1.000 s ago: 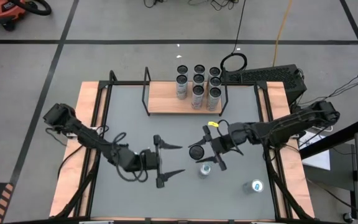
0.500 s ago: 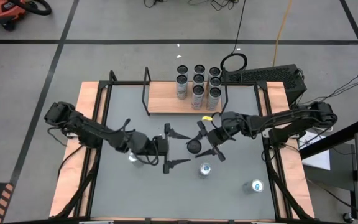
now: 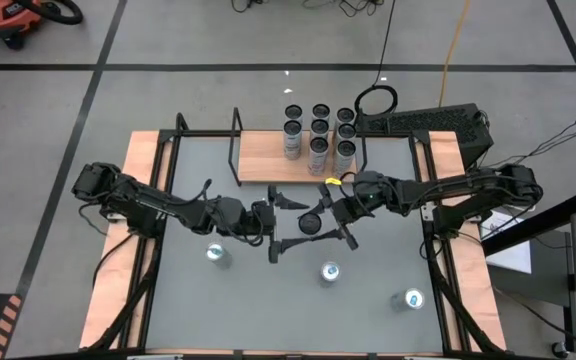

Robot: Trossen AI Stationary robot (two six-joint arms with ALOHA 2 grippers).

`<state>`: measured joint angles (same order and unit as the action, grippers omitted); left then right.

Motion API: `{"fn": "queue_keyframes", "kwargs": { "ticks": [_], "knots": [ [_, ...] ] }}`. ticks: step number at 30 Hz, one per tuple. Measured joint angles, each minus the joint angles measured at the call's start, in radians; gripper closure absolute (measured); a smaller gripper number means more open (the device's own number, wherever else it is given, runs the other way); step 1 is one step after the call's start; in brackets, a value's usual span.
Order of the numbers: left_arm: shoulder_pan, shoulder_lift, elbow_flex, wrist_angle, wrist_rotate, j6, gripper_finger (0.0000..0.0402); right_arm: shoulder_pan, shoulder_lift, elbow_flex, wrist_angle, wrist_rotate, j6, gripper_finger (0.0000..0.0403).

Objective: Place canned beverage on shelf
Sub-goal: Put the white blue soda can on the shelf aligned with the white blue soda cans

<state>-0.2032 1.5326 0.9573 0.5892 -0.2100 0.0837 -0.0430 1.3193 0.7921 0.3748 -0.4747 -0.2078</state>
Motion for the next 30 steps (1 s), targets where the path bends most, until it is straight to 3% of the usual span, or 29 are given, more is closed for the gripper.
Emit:
{"fn": "queue_keyframes", "kwargs": {
  "ticks": [13, 19, 30],
  "knots": [
    [0.008, 0.005, 0.000, -0.007, -0.003, 0.015, 0.0147, -0.011, 0.000, 0.000, -0.010, 0.049, -0.015, 0.0204],
    [0.007, 0.005, 0.000, -0.022, -0.005, 0.007, 0.0153, -0.008, 0.000, 0.001, -0.025, 0.052, 0.023, 0.0196],
    [0.007, 0.006, -0.002, -0.037, -0.095, 0.008, 0.0155, -0.004, -0.083, 0.003, -0.137, 0.178, 0.094, 0.0116]
  ]
}}
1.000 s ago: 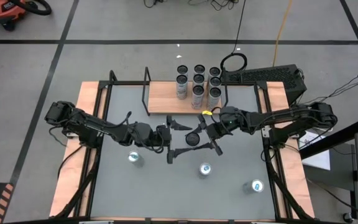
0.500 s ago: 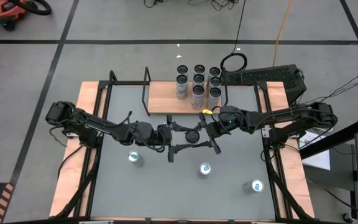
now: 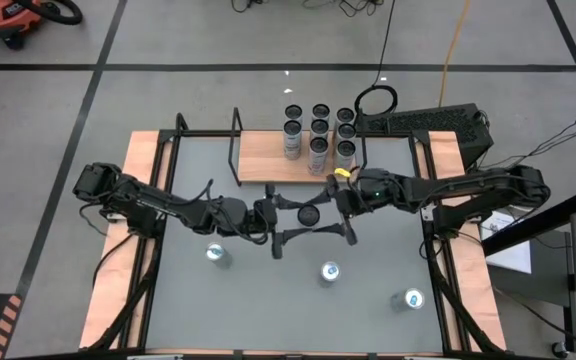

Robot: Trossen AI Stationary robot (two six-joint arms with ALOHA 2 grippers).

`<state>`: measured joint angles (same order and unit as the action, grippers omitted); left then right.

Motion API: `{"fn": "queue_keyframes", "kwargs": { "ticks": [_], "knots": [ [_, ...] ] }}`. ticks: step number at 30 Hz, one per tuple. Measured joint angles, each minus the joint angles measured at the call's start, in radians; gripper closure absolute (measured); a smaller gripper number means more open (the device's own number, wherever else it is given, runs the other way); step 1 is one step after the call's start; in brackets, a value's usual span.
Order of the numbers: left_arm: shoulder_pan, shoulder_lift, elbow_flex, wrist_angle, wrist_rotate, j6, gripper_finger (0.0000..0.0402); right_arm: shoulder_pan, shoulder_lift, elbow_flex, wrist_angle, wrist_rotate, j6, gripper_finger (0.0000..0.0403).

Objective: Place canned beverage on shelf
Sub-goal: Put the white blue soda can on the shelf aligned with the white blue soda cans

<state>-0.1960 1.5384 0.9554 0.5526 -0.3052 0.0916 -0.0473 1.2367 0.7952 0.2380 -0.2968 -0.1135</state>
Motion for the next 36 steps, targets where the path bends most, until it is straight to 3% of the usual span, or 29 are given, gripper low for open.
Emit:
{"fn": "queue_keyframes", "kwargs": {
  "ticks": [3, 10, 17, 27, 36],
  "knots": [
    [-0.001, 0.000, 0.000, 0.002, -0.096, -0.006, 0.0155, 0.012, -0.032, 0.000, -0.043, 0.100, 0.002, 0.0101],
    [0.001, 0.000, 0.000, 0.096, -0.351, -0.041, 0.0155, 0.088, -0.033, 0.000, -0.086, 0.446, 0.013, 0.0094],
    [0.002, 0.000, 0.000, 0.232, -0.413, -0.058, 0.0155, 0.145, 0.025, -0.002, -0.015, 0.770, 0.058, 0.0094],
    [0.014, 0.000, 0.000, 0.265, -0.430, -0.087, 0.0155, 0.154, 0.152, -0.002, 0.241, 0.810, -0.009, 0.0094],
    [0.014, 0.000, 0.000, 0.279, -0.441, -0.101, 0.0155, 0.150, 0.219, -0.002, 0.349, 0.826, -0.016, 0.0111]
  ]
}}
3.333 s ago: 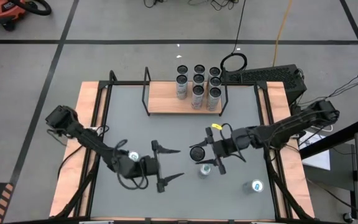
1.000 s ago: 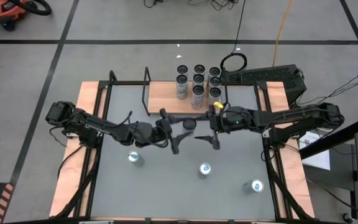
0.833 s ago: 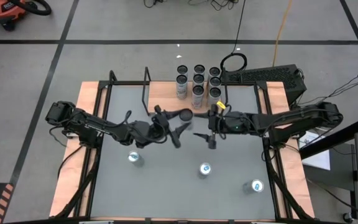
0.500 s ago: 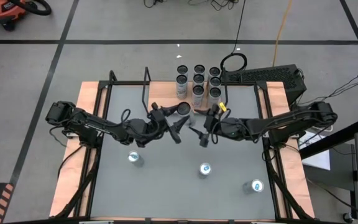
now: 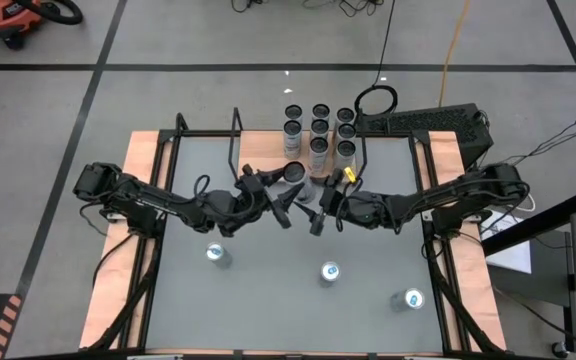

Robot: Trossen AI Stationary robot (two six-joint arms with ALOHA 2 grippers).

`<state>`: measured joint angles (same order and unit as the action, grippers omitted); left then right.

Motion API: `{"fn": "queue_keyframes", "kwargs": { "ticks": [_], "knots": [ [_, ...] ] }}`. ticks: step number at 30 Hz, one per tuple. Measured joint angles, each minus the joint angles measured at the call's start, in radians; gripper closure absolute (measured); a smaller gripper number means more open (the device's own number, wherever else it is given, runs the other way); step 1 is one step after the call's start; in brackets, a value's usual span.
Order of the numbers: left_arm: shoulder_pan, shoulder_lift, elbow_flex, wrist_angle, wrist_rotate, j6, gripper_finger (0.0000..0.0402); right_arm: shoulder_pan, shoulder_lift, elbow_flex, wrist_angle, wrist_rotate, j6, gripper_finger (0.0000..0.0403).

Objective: Place canned beverage on shelf
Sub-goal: Put the white blue soda can on the shelf aligned with the white blue soda cans

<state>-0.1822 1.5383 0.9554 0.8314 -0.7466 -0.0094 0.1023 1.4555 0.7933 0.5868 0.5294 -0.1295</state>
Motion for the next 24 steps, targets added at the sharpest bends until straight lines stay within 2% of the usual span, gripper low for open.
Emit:
{"fn": "queue_keyframes", "kwargs": {
  "ticks": [11, 20, 24],
  "knots": [
    [0.004, 0.000, 0.000, -0.012, 0.001, -0.004, 0.0153, -0.003, 0.018, 0.000, 0.016, 0.006, -0.003, 0.0207],
    [-0.013, -0.001, 0.002, -0.014, 0.015, 0.086, 0.0119, -0.002, -0.013, -0.001, -0.038, -0.018, 0.001, 0.0209],
    [-0.028, -0.014, 0.002, -0.016, 0.023, 0.158, 0.0115, -0.002, -0.054, -0.002, -0.092, -0.086, 0.033, 0.0210]
  ]
}}
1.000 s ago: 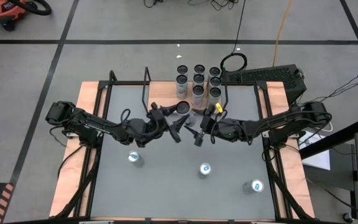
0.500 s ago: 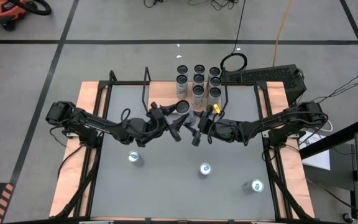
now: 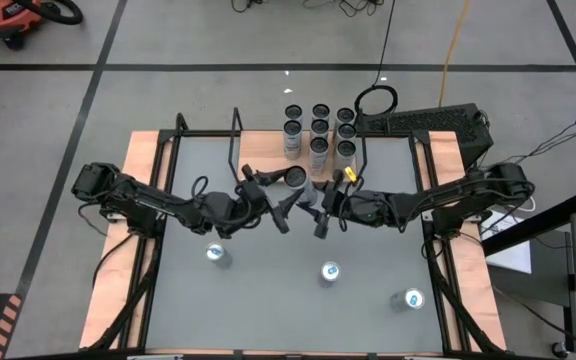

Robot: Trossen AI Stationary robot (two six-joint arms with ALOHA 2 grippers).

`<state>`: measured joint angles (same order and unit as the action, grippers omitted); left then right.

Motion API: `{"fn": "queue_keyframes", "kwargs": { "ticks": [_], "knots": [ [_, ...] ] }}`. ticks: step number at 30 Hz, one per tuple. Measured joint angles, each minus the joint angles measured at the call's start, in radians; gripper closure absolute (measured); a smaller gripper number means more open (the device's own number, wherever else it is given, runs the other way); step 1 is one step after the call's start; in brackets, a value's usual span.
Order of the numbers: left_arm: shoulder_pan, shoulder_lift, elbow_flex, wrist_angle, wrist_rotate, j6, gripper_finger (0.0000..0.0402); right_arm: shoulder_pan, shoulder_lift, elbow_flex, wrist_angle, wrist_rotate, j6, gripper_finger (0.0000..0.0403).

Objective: Place canned beverage on shelf
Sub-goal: Put the white blue soda can on the shelf aligned with the white blue soda cans

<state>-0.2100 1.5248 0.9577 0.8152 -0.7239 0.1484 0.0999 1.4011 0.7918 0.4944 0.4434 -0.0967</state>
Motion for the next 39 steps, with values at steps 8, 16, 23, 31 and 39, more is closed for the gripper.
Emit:
{"fn": "queue_keyframes", "kwargs": {
  "ticks": [8, 16, 23, 31, 39],
  "knots": [
    [-0.008, -0.091, 0.000, -0.186, 0.107, 0.021, 0.0114, -0.002, -0.066, 0.000, -0.088, -0.151, 0.022, 0.0210],
    [0.027, -0.185, 0.001, -0.401, 0.396, 0.022, 0.0114, -0.021, -0.076, 0.000, -0.128, -0.406, 0.033, 0.0210],
    [0.100, -0.190, 0.001, -0.415, 0.670, 0.072, 0.0114, -0.045, -0.076, 0.000, -0.141, -0.564, 0.034, 0.0210],
    [0.178, -0.189, 0.000, -0.473, 0.818, 0.077, 0.0114, -0.081, -0.076, 0.000, -0.181, -0.630, 0.036, 0.0209],
    [0.204, -0.189, 0.000, -0.544, 0.825, 0.077, 0.0133, -0.106, -0.076, 0.000, -0.210, -0.632, 0.032, 0.0209]
  ]
}}
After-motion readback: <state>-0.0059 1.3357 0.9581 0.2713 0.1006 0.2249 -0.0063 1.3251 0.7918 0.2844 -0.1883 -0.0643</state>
